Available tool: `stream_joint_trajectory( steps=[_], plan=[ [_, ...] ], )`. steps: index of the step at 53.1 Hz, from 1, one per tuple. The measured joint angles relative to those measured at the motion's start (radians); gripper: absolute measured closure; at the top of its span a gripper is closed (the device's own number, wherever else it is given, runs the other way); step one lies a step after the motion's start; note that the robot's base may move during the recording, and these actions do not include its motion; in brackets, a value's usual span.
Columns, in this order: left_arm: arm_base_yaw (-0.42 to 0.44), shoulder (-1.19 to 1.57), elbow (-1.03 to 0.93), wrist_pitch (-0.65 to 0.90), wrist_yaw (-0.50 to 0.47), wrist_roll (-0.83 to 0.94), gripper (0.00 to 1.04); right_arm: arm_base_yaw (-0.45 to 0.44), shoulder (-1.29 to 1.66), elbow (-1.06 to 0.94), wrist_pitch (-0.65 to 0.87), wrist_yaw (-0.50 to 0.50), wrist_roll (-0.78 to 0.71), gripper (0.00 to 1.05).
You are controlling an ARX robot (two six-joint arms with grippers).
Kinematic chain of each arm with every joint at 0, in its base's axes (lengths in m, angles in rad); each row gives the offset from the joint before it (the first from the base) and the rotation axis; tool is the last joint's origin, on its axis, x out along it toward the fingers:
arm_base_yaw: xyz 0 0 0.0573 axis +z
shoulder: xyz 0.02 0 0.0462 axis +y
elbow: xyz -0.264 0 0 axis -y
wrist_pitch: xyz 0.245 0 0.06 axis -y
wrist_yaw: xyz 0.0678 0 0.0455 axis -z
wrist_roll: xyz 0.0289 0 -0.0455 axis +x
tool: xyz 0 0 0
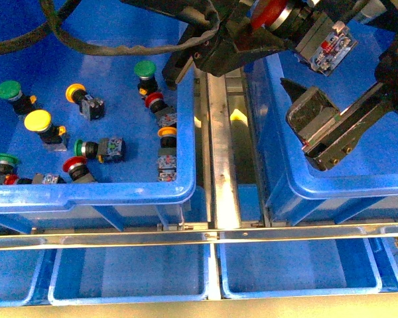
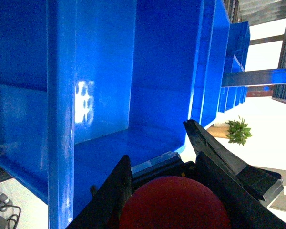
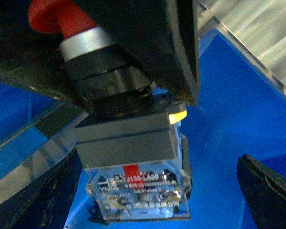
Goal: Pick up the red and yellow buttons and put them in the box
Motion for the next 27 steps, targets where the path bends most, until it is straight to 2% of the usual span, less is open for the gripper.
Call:
stream_joint_trajectory(
  steps=[27],
  plan=[
    [0.008, 0.026, 0.019, 0.0, -0.001, 0.0, 0.72, 0.033, -0.001, 0.027, -0.014, -0.004, -0.026, 0.07]
  ],
)
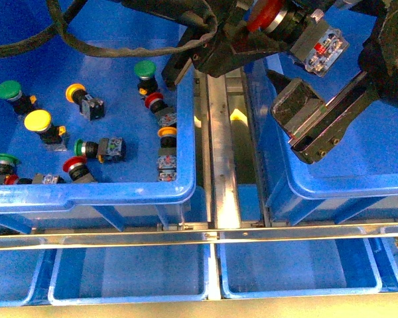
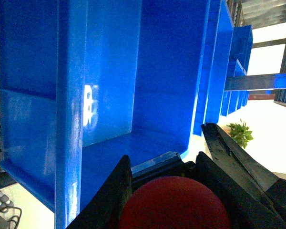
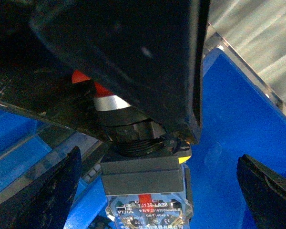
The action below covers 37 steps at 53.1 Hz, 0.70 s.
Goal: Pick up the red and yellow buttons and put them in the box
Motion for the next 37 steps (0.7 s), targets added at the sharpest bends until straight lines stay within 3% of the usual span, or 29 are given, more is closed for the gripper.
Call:
stream_joint_trajectory(
  steps=[3, 9, 22, 31, 37],
  plan=[
    [0.0, 0.0, 0.0, 0.0, 0.0, 0.0, 0.72, 0.002, -0.003, 0.0, -0.006, -0.002, 0.005, 0.08],
    [0.0, 0.0, 0.0, 0.0, -0.002, 0.0, 0.72, 0.005, -0.007, 0.0, -0.006, -0.004, 0.008, 0.22],
    [0.0, 0.0, 0.0, 0.0, -0.007, 0.0, 0.72, 0.005, -0.008, -0.001, -0.007, -0.007, 0.008, 0.63],
    [-0.001, 0.0, 0.0, -0.003, -0.015, 0.001, 0.72, 0.005, -0.009, -0.003, -0.012, -0.007, 0.007, 0.67],
    [0.002, -0.014, -0.002, -0.018, -0.063, 0.051, 0.48, 0.004, -0.009, -0.01, -0.019, -0.01, 0.015, 0.67]
  ],
)
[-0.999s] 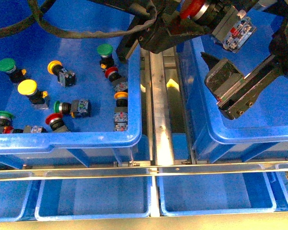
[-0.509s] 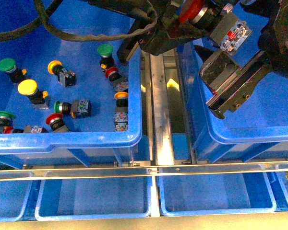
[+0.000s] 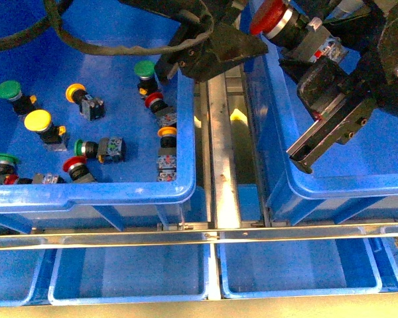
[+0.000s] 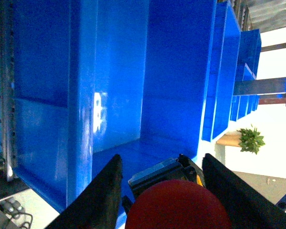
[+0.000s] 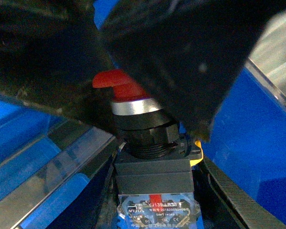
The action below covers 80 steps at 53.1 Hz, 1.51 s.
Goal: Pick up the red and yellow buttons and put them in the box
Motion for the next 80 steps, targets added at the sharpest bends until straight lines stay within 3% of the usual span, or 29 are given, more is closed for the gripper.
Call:
stream_joint_trajectory(
  steps=[13, 27, 37, 50, 57, 59, 65, 68, 72, 80],
  plan=[
    [0.091, -0.108, -0.064, -0.026, -0.032, 0.068, 0.06, -0.008, -0.002, -0.015, -0.011, -0.001, 0.007, 0.67],
    [0.247, -0.299, -0.228, -0.069, -0.01, 0.183, 0.08, -0.047, 0.0, -0.035, -0.019, 0.0, 0.007, 0.67],
    [0.386, -0.504, -0.362, -0.12, -0.083, 0.398, 0.08, -0.098, -0.029, -0.051, -0.036, -0.025, 0.008, 0.67],
    [0.654, -0.846, -0.594, -0.375, -0.039, 0.718, 0.08, -0.185, -0.19, -0.093, -0.128, -0.119, 0.011, 0.67],
    [0.779, -1.002, -0.677, -0.515, -0.042, 0.793, 0.08, -0.239, -0.305, -0.128, -0.216, -0.163, 0.011, 0.68],
    [0.778, -1.032, -0.698, -0.494, -0.066, 0.807, 0.1, -0.251, -0.329, -0.134, -0.235, -0.17, 0.013, 0.68],
    [0.682, -1.165, -0.899, -0.033, -0.286, 0.896, 0.29, -0.293, -0.404, -0.158, -0.291, -0.196, 0.028, 0.68],
    [0.605, -1.212, -0.945, 0.082, -0.384, 0.914, 0.38, -0.316, -0.427, -0.171, -0.314, -0.198, 0.038, 0.68],
    [0.539, -1.257, -0.97, 0.12, -0.428, 0.929, 0.5, -0.342, -0.449, -0.185, -0.331, -0.203, 0.051, 0.68],
    [0.526, -1.314, -1.001, 0.106, -0.445, 0.938, 0.74, -0.36, -0.478, -0.191, -0.345, -0.209, 0.072, 0.68]
  ],
)
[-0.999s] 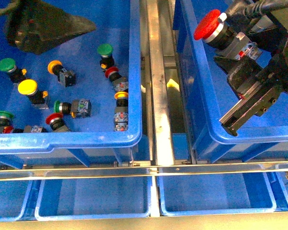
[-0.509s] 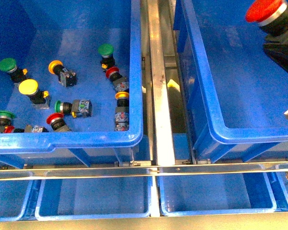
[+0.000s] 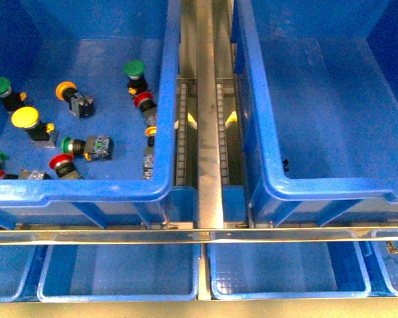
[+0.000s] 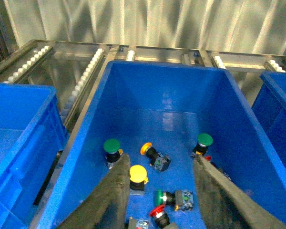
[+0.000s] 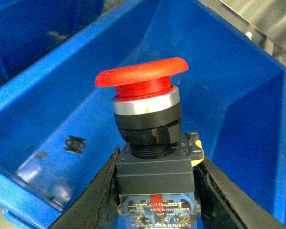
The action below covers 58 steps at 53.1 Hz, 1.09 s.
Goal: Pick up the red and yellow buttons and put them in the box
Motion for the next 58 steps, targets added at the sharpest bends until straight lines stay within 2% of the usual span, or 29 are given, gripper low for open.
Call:
stream_joint_trajectory(
  steps=[6, 9, 45, 58],
  plan=[
    [-0.005, -0.053, -0.026, -0.034, 0.003, 0.003, 0.97, -0.005, -0.01, -0.005, -0.005, 0.02, 0.011, 0.68],
    [-0.005, -0.069, -0.033, -0.045, 0.003, 0.003, 1.03, -0.002, -0.014, -0.005, -0.005, 0.021, 0.011, 0.68],
    [-0.005, -0.295, -0.078, -0.197, 0.01, 0.01, 1.02, 0.076, -0.024, -0.017, 0.017, 0.1, 0.06, 0.68],
    [-0.005, -0.351, -0.078, -0.253, 0.003, 0.01, 1.02, 0.09, -0.027, -0.018, 0.017, 0.088, 0.063, 0.68]
  ],
)
